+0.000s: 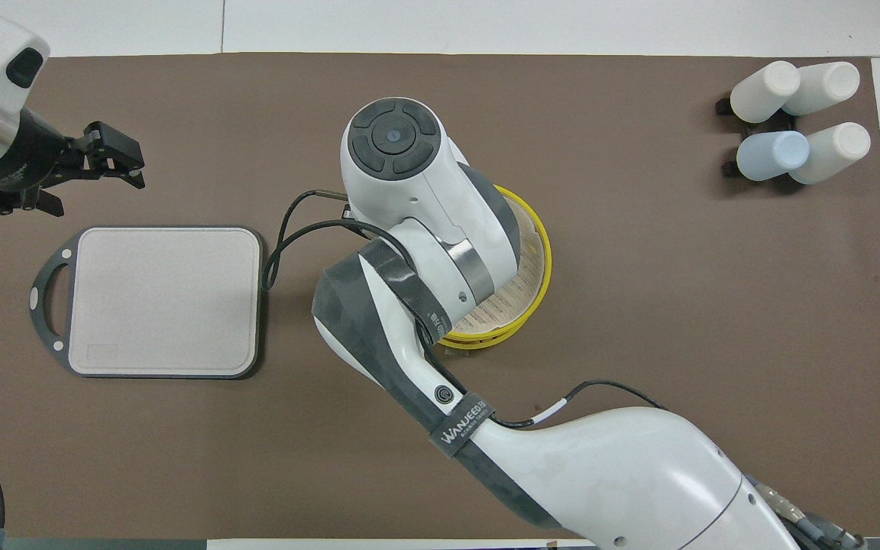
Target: Place bun in steamer
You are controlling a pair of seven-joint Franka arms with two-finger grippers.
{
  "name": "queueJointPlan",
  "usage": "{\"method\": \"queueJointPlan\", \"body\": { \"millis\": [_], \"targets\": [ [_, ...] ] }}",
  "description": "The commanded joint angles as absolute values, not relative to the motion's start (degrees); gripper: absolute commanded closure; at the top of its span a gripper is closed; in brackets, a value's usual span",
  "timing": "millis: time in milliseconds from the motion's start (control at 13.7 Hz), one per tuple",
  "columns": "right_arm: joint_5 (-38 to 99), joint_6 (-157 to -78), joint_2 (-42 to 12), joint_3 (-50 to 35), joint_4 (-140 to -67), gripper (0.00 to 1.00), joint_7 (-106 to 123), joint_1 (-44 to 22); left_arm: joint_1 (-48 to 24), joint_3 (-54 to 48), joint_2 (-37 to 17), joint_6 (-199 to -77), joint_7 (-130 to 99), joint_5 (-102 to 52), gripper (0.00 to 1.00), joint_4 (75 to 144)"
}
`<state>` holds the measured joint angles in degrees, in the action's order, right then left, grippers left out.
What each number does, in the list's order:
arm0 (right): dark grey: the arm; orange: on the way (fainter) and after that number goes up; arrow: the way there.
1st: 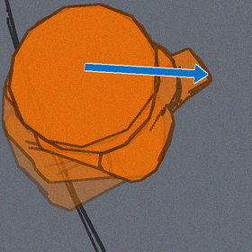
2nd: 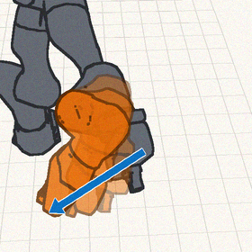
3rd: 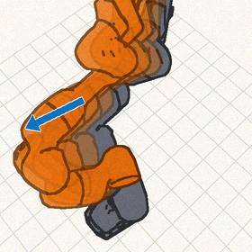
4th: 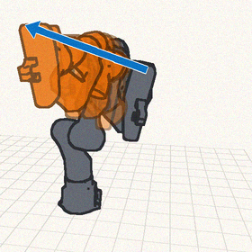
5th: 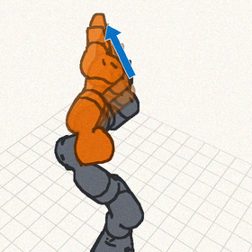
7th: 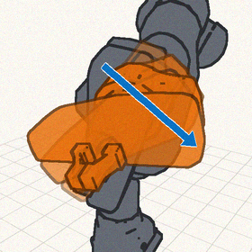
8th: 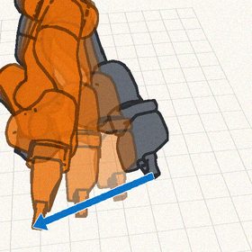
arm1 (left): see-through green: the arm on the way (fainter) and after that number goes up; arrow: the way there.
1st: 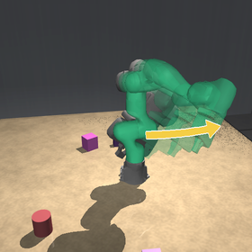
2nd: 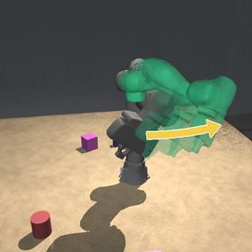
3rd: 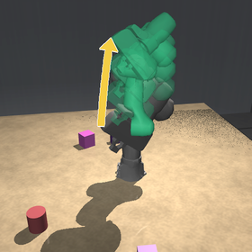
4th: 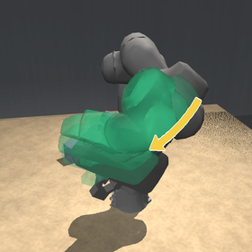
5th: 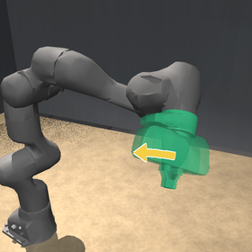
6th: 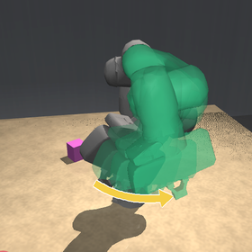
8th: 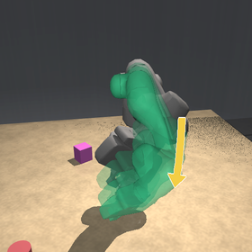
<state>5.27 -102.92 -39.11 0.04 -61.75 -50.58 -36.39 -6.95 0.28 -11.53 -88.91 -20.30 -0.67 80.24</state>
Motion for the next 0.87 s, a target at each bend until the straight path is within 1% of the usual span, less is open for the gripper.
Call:
{"method": "queueJointPlan", "body": {
  "millis": [0, 146, 219, 364, 437, 801],
  "targets": [
    [5.4, -104.8, -39.2, 0.2, -62.2, 1.00, -51.7, -35.9, -5.9, -0.2, -9.0, -86.8, -16.6, 0.0, 0.00, 81.9],
    [5.4, -107.1, -38.5, 0.1, -65.3, 1.00, -51.6, -35.6, -5.8, -0.2, -8.4, -86.0, -15.1, 0.0, 0.00, 82.1],
    [5.4, -107.7, -38.0, 0.1, -66.3, 1.00, -51.5, -35.5, -5.8, -0.2, -7.3, -85.3, -15.0, 0.0, 0.00, 82.9],
    [5.3, -107.7, -37.4, 0.2, -67.7, 1.00, -51.2, -35.7, -4.1, -0.9, -3.1, -85.3, -12.9, 0.1, 0.00, 88.1],
    [5.3, -107.9, -36.7, 0.2, -69.0, 1.00, -50.9, -35.6, -3.5, -0.9, -1.9, -85.8, -11.7, 0.0, 0.00, 90.2],
    [5.2, -107.7, -36.4, 0.2, -69.7, 1.00, -50.9, -35.8, -2.3, -1.1, -1.3, -85.4, -8.8, 0.0, 0.00, 91.9]
  ]
}}
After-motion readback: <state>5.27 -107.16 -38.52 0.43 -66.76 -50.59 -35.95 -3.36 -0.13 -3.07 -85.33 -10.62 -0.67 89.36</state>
